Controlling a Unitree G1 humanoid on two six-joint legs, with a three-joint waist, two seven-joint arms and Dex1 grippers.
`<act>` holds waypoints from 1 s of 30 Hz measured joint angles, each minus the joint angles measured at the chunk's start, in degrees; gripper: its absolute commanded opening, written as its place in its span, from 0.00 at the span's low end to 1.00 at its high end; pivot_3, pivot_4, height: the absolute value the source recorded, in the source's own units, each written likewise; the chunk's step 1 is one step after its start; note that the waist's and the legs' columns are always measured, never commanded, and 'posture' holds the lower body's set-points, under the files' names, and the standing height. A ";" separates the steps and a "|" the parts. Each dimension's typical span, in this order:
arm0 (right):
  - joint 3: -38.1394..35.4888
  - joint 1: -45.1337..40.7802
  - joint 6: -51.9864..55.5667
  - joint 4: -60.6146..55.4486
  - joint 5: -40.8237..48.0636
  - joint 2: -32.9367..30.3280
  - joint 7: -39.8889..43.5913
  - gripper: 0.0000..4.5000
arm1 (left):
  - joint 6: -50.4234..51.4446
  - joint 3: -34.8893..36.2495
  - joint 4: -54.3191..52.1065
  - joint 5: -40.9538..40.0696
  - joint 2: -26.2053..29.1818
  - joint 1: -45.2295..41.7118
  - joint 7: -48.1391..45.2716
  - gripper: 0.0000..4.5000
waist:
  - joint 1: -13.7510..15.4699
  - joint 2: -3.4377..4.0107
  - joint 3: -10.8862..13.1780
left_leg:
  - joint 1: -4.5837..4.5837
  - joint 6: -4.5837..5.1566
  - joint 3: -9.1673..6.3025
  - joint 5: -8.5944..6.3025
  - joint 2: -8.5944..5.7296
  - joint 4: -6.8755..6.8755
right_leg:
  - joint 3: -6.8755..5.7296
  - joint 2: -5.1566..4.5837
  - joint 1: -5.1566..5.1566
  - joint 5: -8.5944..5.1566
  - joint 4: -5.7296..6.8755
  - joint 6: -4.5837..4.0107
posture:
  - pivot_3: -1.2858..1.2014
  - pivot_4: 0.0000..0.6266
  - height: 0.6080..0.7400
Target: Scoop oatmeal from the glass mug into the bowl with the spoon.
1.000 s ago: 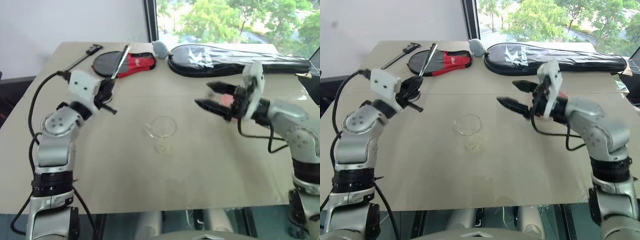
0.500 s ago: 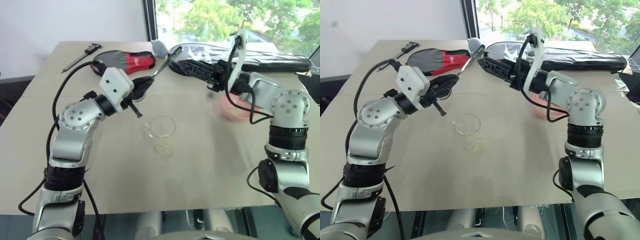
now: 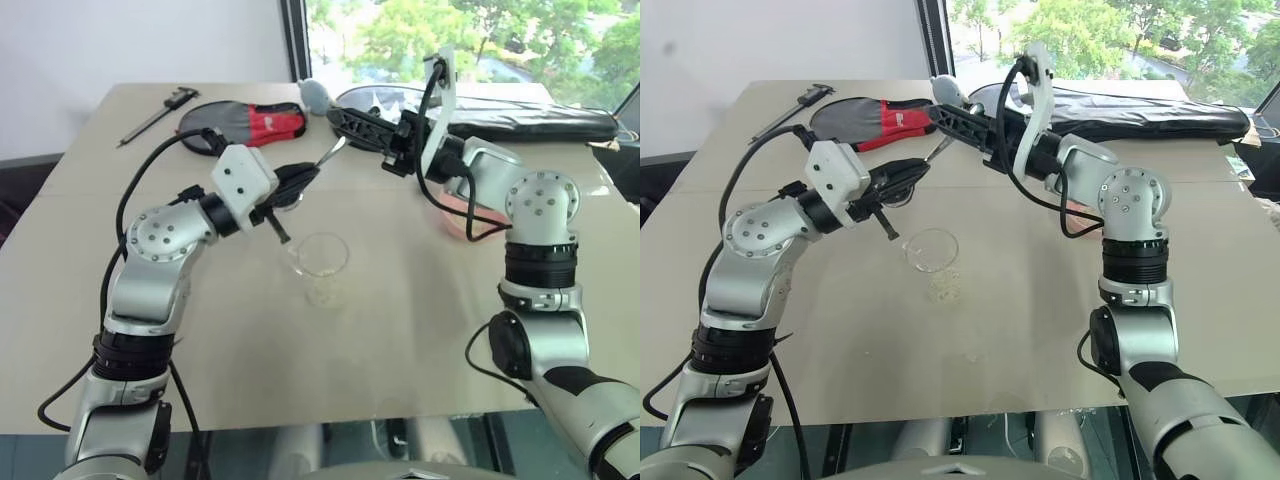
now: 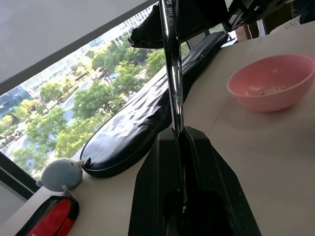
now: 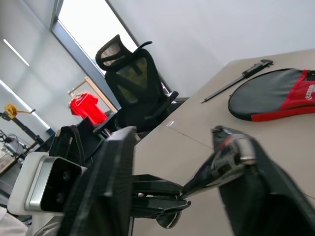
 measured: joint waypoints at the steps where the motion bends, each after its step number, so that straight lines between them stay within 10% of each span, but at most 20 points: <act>1: -0.03 -0.01 -0.22 0.00 -0.16 0.00 -0.01 0.12 | -0.06 0.00 0.00 -0.02 0.00 0.00 -0.17 0.00 | -0.03 0.00 0.00 | 0.00 0.00 0.00 0.00 0.00 0.00 | 0.00 0.00 0.00 0.00 0.01 0.00 | 0.52 0.24 1.00; 2: -0.07 0.00 -0.43 0.00 -0.30 0.00 -0.04 0.00 | -0.08 0.00 0.01 -0.06 0.00 0.00 -0.32 0.00 | -0.04 0.00 0.00 | 0.00 0.00 -0.01 0.00 0.00 0.00 | 0.00 0.00 0.00 0.00 0.01 0.00 | 0.52 0.24 1.00; 8: -0.14 0.00 -0.52 0.09 -0.89 -0.19 -0.18 0.00 | 0.85 0.04 0.15 -0.41 -0.18 -0.42 -0.51 0.00 | -0.05 0.01 0.01 | 0.01 0.00 -0.02 0.00 0.00 0.00 | -0.01 0.00 -0.01 0.00 0.02 0.00 | 0.52 0.24 1.00; 15: -0.21 0.00 -0.65 0.04 -2.16 -0.20 -0.85 0.00 | 1.62 0.10 0.71 0.10 -1.22 -1.03 1.66 0.60 | -0.06 0.01 0.01 | 0.01 -0.01 -0.02 0.01 0.00 0.00 | 0.00 0.00 -0.01 0.00 0.02 0.00 | 0.52 0.24 1.00; 30: -9.55 -0.52 -7.81 6.73 -8.10 -3.76 -8.96 0.00 | 10.99 20.12 -12.42 -10.85 1.39 27.25 2.71 0.60 | 0.07 0.10 0.07 | -0.07 -0.03 0.03 0.01 0.02 -0.03 | -0.01 -0.03 -0.04 0.00 -0.07 0.00 | 0.52 0.24 1.00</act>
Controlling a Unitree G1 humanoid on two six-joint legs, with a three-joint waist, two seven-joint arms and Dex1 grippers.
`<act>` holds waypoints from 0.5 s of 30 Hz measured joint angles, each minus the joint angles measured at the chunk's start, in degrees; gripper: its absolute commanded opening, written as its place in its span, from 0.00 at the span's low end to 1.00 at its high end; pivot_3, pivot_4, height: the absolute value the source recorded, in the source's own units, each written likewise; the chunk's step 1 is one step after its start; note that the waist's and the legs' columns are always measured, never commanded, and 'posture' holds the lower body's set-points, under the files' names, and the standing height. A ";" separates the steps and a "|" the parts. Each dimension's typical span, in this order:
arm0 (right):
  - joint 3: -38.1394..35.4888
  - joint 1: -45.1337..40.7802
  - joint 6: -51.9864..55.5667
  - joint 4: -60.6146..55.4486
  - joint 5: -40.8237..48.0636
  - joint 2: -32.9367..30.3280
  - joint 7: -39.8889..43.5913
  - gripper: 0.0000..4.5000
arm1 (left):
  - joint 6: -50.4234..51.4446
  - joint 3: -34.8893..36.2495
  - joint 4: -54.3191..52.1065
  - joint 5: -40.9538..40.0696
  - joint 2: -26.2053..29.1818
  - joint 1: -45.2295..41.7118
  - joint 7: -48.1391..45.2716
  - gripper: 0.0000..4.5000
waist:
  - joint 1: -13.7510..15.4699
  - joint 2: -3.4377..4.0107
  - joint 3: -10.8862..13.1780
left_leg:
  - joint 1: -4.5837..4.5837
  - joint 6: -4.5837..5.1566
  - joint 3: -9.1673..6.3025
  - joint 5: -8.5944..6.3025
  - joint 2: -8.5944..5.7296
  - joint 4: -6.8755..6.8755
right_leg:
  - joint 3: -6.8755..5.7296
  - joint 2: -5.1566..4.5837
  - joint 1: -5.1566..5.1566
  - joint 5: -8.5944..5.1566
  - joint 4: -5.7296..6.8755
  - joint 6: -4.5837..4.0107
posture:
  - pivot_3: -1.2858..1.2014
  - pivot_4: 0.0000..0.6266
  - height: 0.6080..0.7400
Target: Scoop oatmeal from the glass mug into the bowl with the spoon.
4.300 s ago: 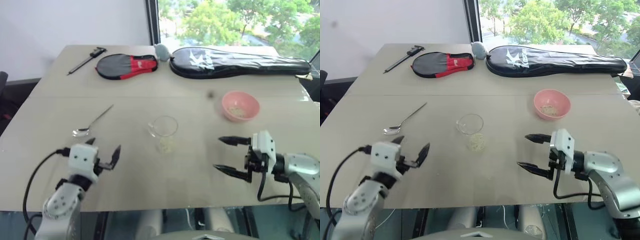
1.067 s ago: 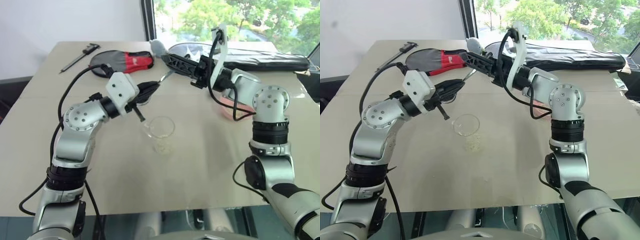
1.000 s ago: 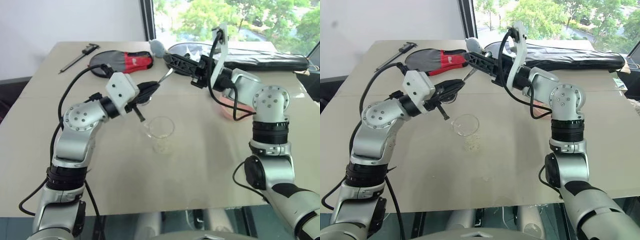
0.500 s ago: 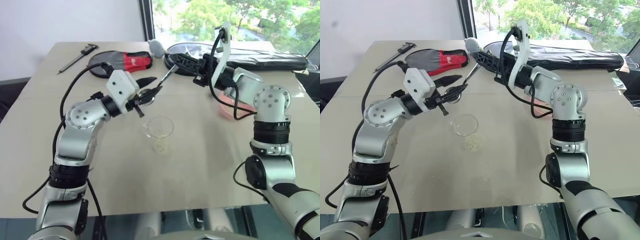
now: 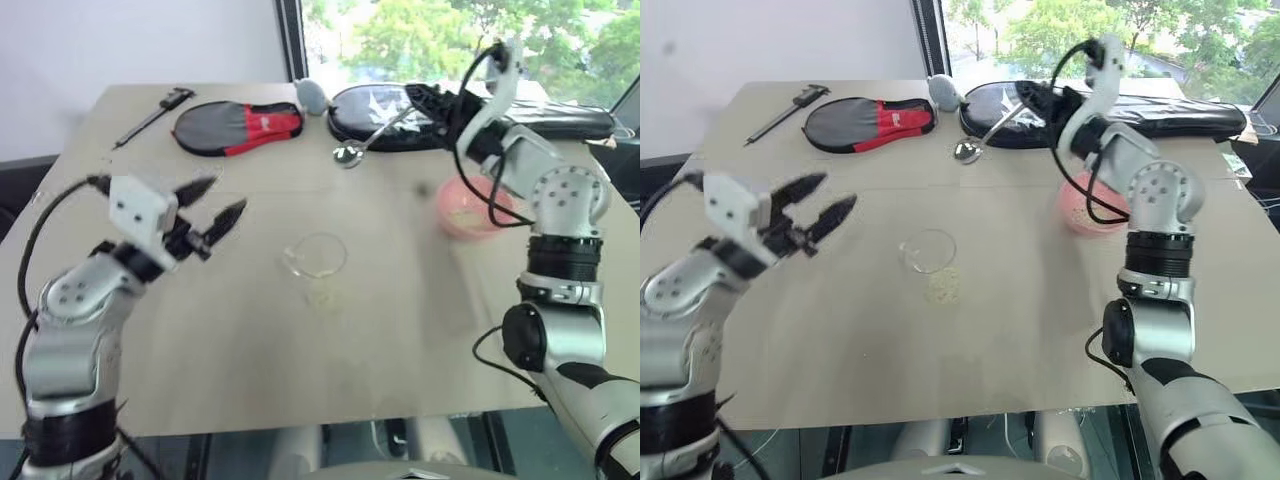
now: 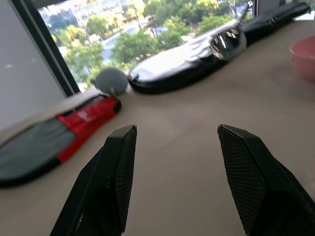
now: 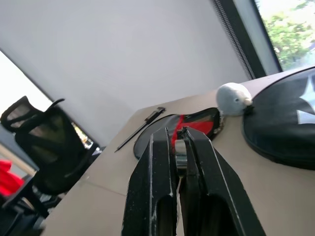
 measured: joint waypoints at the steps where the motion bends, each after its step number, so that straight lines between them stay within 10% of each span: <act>1: -0.01 0.00 0.13 -0.01 0.14 0.06 -0.47 0.00 | -0.29 -0.03 -0.64 -0.01 0.12 1.42 -0.56 0.60 | -0.01 0.00 0.00 | 0.03 0.01 0.00 0.00 0.00 0.00 | 0.00 0.00 0.01 0.00 0.01 0.00 | 0.52 0.24 1.00; 15: -1.87 1.27 0.62 -0.61 0.04 -0.41 -4.30 0.00 | -10.81 -13.87 13.25 6.62 -3.58 -3.01 -4.10 0.60 | -0.20 0.18 0.09 | 0.11 0.02 -0.03 0.01 0.00 0.00 | 0.02 0.04 0.00 0.02 0.15 -0.03 | 0.52 0.24 1.00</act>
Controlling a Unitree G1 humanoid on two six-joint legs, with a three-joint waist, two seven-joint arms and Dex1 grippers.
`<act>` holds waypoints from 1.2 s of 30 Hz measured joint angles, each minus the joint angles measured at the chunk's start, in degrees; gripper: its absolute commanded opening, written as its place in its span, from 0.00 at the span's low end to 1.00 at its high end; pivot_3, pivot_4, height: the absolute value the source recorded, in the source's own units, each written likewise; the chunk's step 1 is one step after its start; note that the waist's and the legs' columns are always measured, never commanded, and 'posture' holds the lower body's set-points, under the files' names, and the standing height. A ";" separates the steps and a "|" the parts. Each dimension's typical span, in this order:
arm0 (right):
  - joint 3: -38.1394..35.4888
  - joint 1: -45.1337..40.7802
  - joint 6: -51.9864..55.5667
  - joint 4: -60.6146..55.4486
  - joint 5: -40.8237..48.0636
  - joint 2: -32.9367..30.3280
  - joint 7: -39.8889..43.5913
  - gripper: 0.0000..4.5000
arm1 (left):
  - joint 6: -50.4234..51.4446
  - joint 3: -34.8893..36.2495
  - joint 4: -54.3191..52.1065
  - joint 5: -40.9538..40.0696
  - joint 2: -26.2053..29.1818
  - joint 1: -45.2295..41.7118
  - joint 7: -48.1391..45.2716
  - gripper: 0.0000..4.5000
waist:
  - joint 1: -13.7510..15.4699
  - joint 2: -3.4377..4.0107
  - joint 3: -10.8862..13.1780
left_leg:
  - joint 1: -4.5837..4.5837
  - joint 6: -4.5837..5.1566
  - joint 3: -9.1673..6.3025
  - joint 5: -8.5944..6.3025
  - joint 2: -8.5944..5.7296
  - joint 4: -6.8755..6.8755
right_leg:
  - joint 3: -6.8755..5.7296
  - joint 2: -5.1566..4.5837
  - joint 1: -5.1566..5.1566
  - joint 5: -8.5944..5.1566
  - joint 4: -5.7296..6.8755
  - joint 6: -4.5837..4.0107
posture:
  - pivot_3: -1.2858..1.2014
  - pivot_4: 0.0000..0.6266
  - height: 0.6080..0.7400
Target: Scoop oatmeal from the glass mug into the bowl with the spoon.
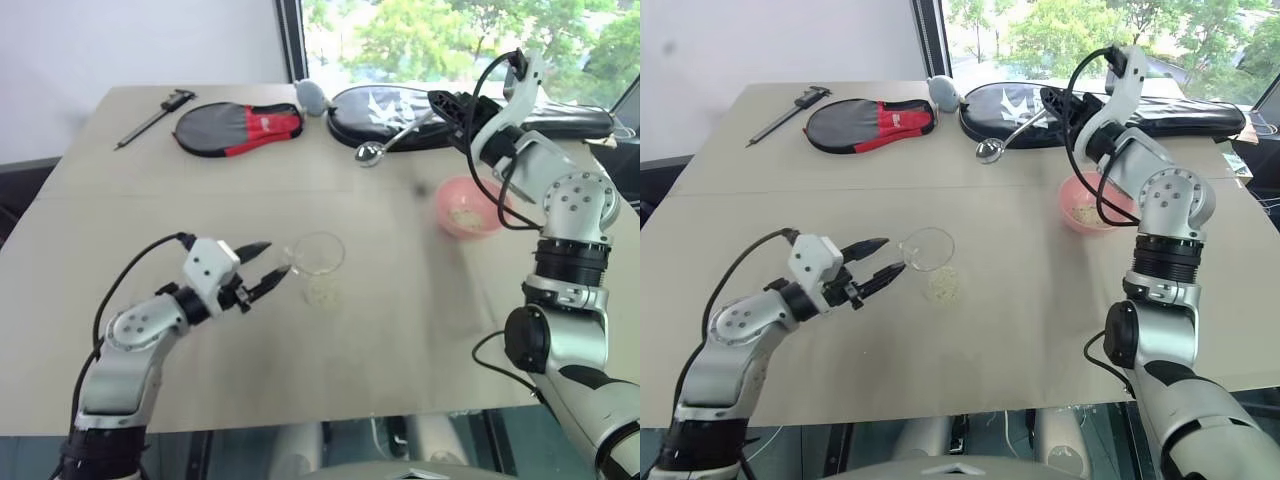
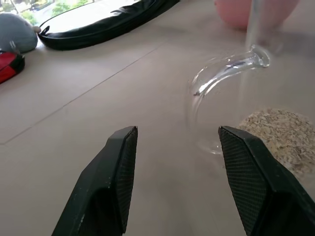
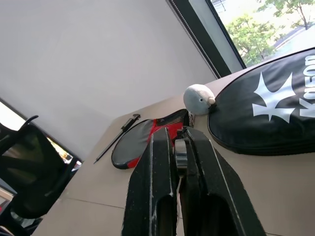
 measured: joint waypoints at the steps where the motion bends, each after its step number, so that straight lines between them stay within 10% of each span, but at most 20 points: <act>1: -0.01 0.01 0.00 -0.10 -0.01 -0.04 -0.04 0.00 | -0.25 -0.43 0.96 0.16 -0.27 -1.02 0.03 0.60 | -0.01 0.00 0.00 | 0.00 0.00 0.01 0.00 0.00 0.00 | 0.00 0.00 0.00 0.00 -0.01 0.00 | 0.52 0.24 1.00; 5: -0.02 0.03 0.01 -0.50 -0.01 -0.30 -0.29 0.00 | -0.77 -1.74 2.96 0.28 -1.24 -3.47 0.03 0.60 | -0.04 0.00 0.00 | -0.02 0.00 0.02 0.00 0.01 -0.01 | 0.00 -0.01 0.00 0.00 -0.04 0.01 | 0.52 0.24 1.00; 13: -0.05 0.57 0.10 -1.88 0.04 -0.55 -1.17 0.00 | -0.94 -3.32 3.84 0.25 -2.32 -5.93 -0.30 0.02 | -0.01 0.01 0.00 | -0.03 0.00 0.02 0.00 0.01 0.00 | 0.00 -0.01 0.00 0.00 -0.03 0.01 | 0.52 0.24 1.00; 36: 3.31 -0.43 11.66 -12.97 14.85 -6.85 8.13 0.00 | -3.05 -5.90 19.29 7.61 -8.39 -24.68 9.05 0.02 | 0.07 0.05 0.03 | -0.07 0.00 -0.02 0.00 -0.02 0.02 | -0.02 -0.01 0.00 0.00 -0.05 0.02 | 0.52 0.24 1.00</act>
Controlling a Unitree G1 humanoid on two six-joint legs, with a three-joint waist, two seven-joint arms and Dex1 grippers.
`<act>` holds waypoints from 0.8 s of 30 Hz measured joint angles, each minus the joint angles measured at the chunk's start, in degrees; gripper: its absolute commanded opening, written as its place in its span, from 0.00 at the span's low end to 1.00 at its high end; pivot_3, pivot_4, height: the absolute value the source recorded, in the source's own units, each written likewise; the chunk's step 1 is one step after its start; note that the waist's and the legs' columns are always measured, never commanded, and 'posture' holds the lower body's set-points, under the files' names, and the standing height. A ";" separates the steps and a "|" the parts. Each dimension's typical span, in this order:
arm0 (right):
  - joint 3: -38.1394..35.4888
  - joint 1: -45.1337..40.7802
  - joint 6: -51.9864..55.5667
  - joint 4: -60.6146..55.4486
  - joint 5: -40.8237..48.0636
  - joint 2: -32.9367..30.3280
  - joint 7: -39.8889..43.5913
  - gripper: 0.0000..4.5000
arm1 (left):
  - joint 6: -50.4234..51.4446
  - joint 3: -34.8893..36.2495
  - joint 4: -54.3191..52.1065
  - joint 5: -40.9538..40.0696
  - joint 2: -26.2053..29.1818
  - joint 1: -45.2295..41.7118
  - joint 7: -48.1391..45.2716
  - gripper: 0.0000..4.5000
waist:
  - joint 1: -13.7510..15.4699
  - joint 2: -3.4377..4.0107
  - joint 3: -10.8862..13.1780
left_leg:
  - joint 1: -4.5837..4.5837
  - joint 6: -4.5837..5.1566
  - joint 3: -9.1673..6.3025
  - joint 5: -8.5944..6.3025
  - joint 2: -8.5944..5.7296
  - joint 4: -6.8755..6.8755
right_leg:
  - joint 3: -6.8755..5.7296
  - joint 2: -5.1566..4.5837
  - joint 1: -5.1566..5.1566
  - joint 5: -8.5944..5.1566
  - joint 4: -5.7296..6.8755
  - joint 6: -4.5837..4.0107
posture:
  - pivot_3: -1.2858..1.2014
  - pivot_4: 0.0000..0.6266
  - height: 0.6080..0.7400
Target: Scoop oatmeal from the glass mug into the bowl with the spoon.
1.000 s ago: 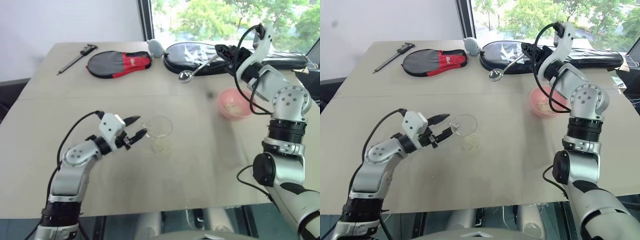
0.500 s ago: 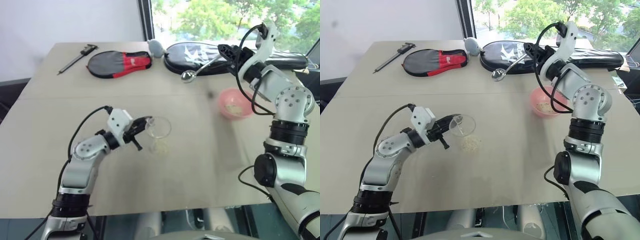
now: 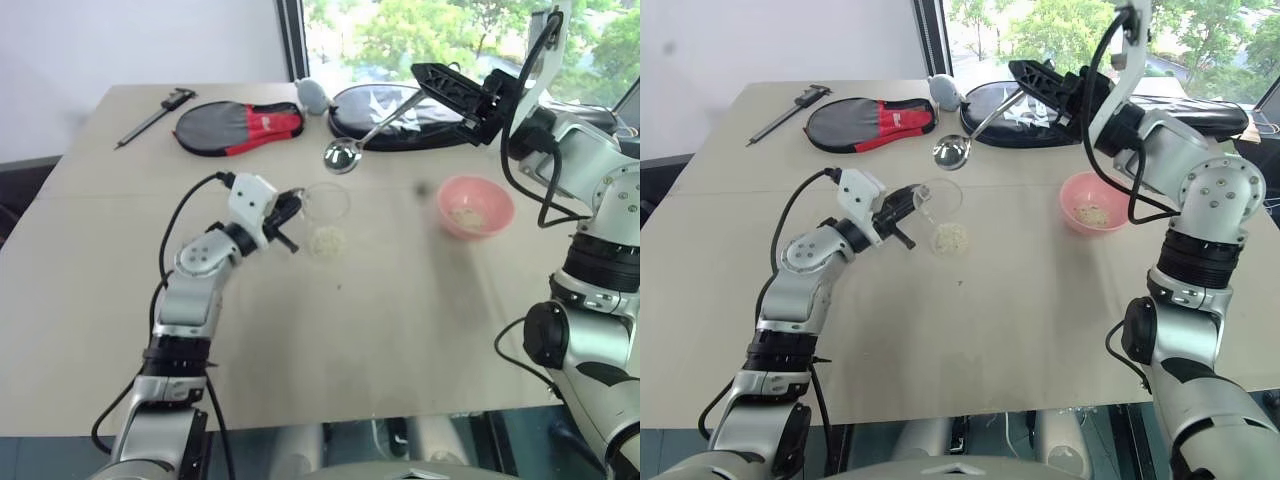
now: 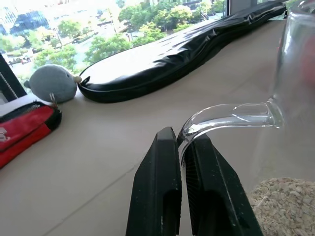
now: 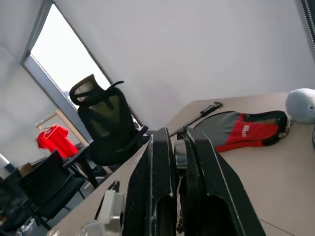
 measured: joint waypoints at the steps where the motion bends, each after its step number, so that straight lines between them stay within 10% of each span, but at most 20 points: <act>1: 1.65 0.14 -0.42 -0.63 -1.13 -0.83 1.14 0.00 | -0.31 -0.30 1.24 0.52 0.11 -1.04 -0.06 0.02 | 0.01 0.00 0.00 | 0.00 0.00 0.00 0.00 0.00 0.00 | 0.00 0.00 0.00 0.00 -0.01 0.00 | 0.52 0.24 1.00; 16: 27.23 7.98 -18.25 -4.28 -28.81 -3.27 14.07 0.00 | -5.24 -4.87 11.77 4.55 -0.36 -10.48 -3.10 0.02 | -0.04 -0.01 0.01 | -0.05 -0.03 -0.04 0.02 -0.01 0.00 | -0.06 0.01 -0.01 0.00 -0.07 0.01 | 0.52 0.24 1.00; 24: 20.27 9.38 -7.56 -4.07 -24.21 4.23 7.81 0.00 | -6.86 -5.17 13.38 5.55 -0.80 -10.47 -3.88 0.02 | 0.16 -0.02 0.01 | -0.07 -0.26 -0.06 0.15 -0.01 0.04 | -0.09 -0.01 -0.01 0.00 -0.02 0.01 | 0.52 0.24 1.00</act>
